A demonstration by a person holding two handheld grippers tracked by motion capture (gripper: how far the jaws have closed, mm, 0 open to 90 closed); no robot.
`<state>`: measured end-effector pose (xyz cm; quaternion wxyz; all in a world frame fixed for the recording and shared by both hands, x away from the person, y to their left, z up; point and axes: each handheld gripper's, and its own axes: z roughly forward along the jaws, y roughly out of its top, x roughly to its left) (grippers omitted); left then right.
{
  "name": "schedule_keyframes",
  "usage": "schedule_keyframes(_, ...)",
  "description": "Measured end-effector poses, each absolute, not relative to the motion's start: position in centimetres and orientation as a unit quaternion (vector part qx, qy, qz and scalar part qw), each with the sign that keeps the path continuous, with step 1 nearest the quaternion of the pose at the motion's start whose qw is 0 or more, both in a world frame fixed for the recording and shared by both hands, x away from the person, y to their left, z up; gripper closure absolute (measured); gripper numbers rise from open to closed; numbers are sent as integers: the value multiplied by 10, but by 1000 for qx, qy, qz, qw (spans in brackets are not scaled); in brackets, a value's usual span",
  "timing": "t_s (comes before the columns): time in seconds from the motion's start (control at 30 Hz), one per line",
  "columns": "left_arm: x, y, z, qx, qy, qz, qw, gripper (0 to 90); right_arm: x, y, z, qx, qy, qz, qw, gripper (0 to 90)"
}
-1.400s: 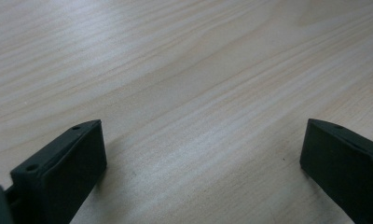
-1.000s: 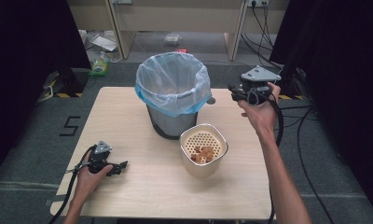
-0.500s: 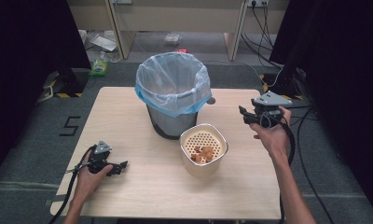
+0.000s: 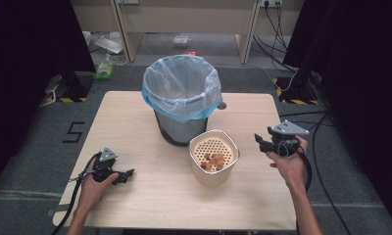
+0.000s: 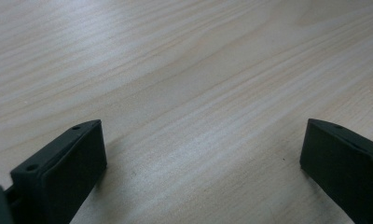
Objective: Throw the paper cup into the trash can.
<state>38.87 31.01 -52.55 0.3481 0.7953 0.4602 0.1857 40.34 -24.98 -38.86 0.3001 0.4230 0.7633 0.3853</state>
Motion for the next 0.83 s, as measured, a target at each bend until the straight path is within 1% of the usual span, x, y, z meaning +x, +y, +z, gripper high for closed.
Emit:
schedule_keyframes(0.07, 389, 310, -526, 795, 460, 186, 348, 0, 400, -251, -399, 426, 765, 383, 294, 447)
schedule_keyframes(0.1, 389, 310, -526, 795, 460, 186, 348, 0, 397, -252, -410, 431, 766, 381, 286, 441)
schedule_keyframes(0.53, 389, 310, -526, 795, 461, 187, 348, 0, 381, -247, -454, 442, 780, 354, 265, 408)
schedule_keyframes(0.67, 389, 310, -526, 795, 461, 187, 348, 0, 377, -245, -472, 450, 782, 350, 253, 402)
schedule_keyframes(0.77, 389, 310, -526, 795, 461, 186, 348, 0, 375, -244, -486, 455, 792, 329, 240, 381)
schedule_keyframes(0.83, 389, 310, -526, 795, 461, 187, 348, 0, 375, -244, -489, 457, 794, 326, 232, 374)
